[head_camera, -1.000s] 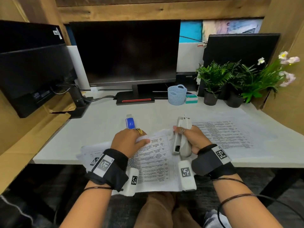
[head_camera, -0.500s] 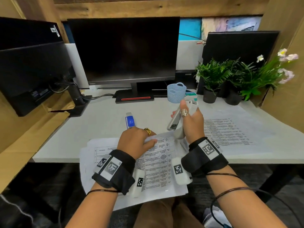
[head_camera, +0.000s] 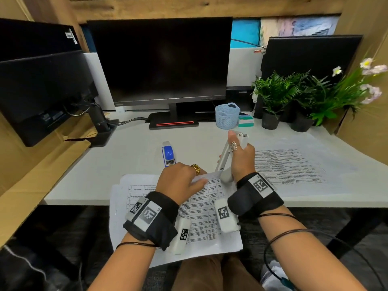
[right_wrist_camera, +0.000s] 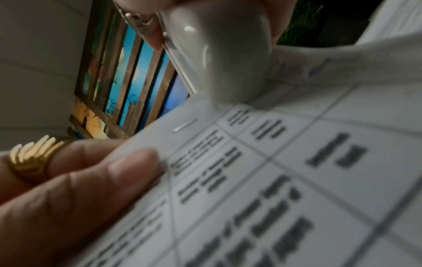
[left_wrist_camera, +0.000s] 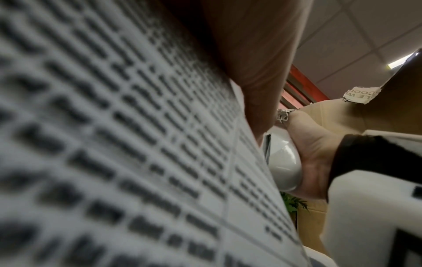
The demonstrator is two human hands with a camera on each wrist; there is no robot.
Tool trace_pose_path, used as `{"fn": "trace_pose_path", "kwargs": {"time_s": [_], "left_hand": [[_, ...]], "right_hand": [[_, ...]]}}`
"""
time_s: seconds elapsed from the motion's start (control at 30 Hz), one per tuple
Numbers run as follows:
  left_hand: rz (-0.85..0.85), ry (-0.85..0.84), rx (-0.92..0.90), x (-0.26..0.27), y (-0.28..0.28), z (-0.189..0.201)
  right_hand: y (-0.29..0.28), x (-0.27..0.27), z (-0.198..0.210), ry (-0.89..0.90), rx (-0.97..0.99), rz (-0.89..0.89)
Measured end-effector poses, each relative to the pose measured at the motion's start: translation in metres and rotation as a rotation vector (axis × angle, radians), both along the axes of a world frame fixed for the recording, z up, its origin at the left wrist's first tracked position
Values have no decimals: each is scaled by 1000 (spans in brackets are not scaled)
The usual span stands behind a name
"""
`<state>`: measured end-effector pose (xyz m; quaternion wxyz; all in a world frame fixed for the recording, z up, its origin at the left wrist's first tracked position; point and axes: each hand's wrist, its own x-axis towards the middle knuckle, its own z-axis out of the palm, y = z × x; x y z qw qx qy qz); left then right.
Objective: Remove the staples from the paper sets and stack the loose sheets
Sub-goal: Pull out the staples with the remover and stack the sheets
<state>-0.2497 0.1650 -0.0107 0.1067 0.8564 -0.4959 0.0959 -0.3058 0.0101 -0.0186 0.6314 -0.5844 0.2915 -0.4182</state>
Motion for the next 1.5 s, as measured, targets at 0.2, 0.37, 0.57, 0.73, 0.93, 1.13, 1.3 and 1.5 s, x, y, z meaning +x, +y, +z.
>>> {"fn": "trace_pose_path", "kwargs": {"time_s": [0.2,0.37,0.57,0.73,0.93,1.13,1.3,1.5], "left_hand": [[2,-17,72,-3,-2,-2],[24,-14,68,0,-2,-1],[-12,3,45,-2,-3,1],[-35,-13,48,-4,-3,1],[-36,-13,58,-2,1,0],[17,86,30,17,12,-7],[75,86,66,28,26,-13],[84,94,79,34,29,-20]], "right_hand": [[-6,4,-13,16,147,39],[-18,0,-17,-19,454,196],[-23,-4,-17,-29,471,188],[-19,6,-21,64,379,62],[-20,21,-24,117,270,54],[-30,31,1,305,401,353],[-47,46,-20,624,256,398],[-37,54,-23,917,-165,333]]}}
